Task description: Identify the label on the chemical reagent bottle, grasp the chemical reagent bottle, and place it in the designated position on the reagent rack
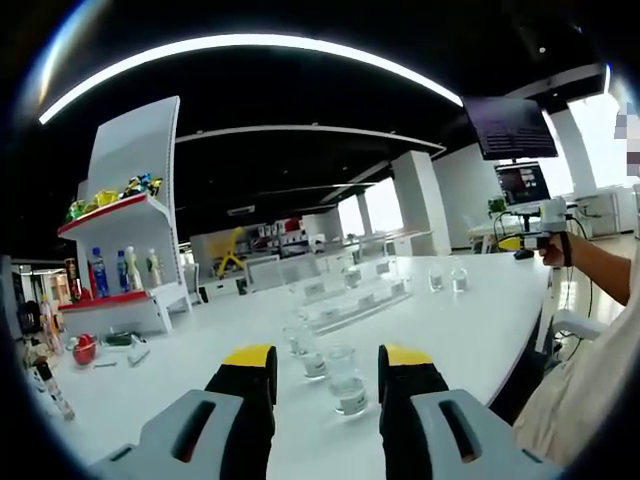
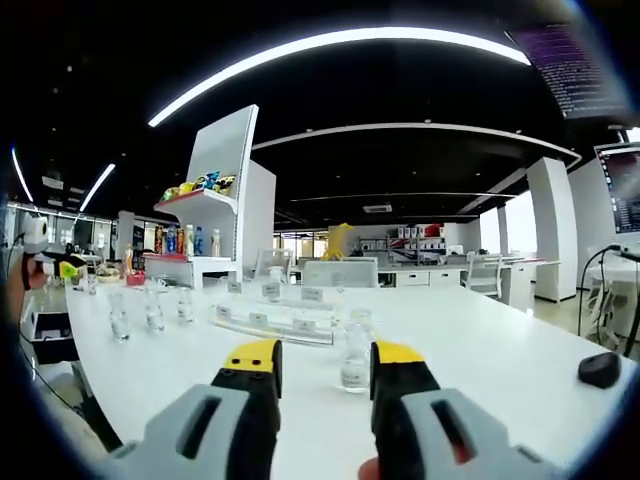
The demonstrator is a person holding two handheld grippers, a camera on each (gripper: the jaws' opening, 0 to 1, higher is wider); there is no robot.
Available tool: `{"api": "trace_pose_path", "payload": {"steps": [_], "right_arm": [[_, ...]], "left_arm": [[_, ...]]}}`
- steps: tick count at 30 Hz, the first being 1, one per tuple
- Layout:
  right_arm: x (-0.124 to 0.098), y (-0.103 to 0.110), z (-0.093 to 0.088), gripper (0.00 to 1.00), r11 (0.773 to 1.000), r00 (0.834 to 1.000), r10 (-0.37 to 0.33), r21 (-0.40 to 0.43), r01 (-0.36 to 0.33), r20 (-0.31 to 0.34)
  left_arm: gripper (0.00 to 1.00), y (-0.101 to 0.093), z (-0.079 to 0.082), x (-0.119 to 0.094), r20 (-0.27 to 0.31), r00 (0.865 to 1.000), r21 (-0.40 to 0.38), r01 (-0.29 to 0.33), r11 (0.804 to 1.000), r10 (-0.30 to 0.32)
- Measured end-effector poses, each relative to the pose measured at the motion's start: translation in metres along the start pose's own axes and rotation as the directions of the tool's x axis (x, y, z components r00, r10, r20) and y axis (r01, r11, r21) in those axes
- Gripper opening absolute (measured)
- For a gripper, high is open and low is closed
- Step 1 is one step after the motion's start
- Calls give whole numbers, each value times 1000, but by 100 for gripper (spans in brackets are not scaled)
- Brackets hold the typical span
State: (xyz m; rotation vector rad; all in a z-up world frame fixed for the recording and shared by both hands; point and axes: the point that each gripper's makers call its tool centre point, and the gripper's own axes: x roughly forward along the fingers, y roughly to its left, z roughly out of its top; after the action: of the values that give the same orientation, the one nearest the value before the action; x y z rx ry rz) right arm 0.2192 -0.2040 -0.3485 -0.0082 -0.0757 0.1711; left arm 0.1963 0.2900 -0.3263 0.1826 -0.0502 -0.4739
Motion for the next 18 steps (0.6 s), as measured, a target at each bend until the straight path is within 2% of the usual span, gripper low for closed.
{"api": "trace_pose_path", "payload": {"steps": [18], "right_arm": [[7,-3,-1,35,1000,1000,0,1,0,-3]], "left_arm": [[41,-3,-8,2,-32,999,-1,22,1000,-22]]}}
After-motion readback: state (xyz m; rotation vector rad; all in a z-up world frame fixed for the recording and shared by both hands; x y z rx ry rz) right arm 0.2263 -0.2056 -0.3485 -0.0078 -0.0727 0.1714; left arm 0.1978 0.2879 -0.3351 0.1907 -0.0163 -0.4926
